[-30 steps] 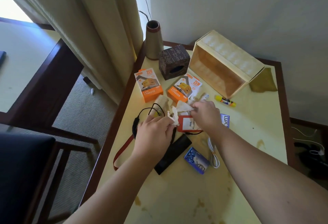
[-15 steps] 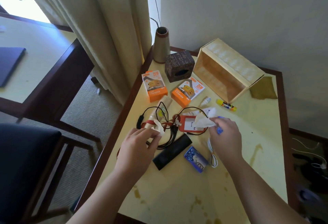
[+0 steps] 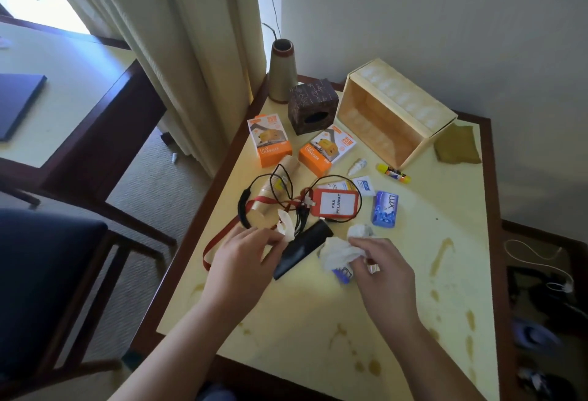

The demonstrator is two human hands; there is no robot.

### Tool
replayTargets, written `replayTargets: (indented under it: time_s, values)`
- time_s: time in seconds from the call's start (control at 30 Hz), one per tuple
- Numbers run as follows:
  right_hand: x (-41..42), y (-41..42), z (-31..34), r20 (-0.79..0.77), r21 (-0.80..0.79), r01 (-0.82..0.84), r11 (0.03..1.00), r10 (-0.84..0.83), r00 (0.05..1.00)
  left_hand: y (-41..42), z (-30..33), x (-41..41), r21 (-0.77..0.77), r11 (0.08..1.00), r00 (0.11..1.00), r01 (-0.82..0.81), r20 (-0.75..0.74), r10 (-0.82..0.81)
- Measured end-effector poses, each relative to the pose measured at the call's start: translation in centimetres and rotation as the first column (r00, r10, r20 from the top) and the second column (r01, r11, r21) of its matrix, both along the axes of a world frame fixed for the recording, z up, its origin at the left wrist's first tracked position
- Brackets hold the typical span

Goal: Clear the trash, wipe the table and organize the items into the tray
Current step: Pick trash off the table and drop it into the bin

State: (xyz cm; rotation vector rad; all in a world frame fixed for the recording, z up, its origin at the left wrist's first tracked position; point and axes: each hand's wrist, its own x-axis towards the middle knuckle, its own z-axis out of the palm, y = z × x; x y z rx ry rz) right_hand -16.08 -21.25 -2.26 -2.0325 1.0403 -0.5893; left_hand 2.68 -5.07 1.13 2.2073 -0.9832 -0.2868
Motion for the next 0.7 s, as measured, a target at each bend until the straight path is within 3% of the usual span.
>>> replayTargets:
  time_s: [0.27, 0.53, 0.7]
  values:
    - [2.5, 7.1, 0.8, -0.035, -0.019, -0.183, 0.983, 0.182, 0.983, 9.1, 1.4, 0.2, -0.036, 0.995, 0.993, -0.091, 0.065, 0.094]
    - [7.7, 19.6, 1.2, -0.031, -0.066, -0.453, 0.889, 0.452, 0.891, 24.6, -0.1, 1.5, -0.051, 0.954, 0.949, -0.296, 0.100, 0.300]
    - [11.2, 29.2, -0.9, 0.021, -0.102, -0.528, 0.843, 0.532, 0.846, 35.0, -1.4, 1.3, -0.020, 0.913, 0.911, -0.408, 0.062, 0.408]
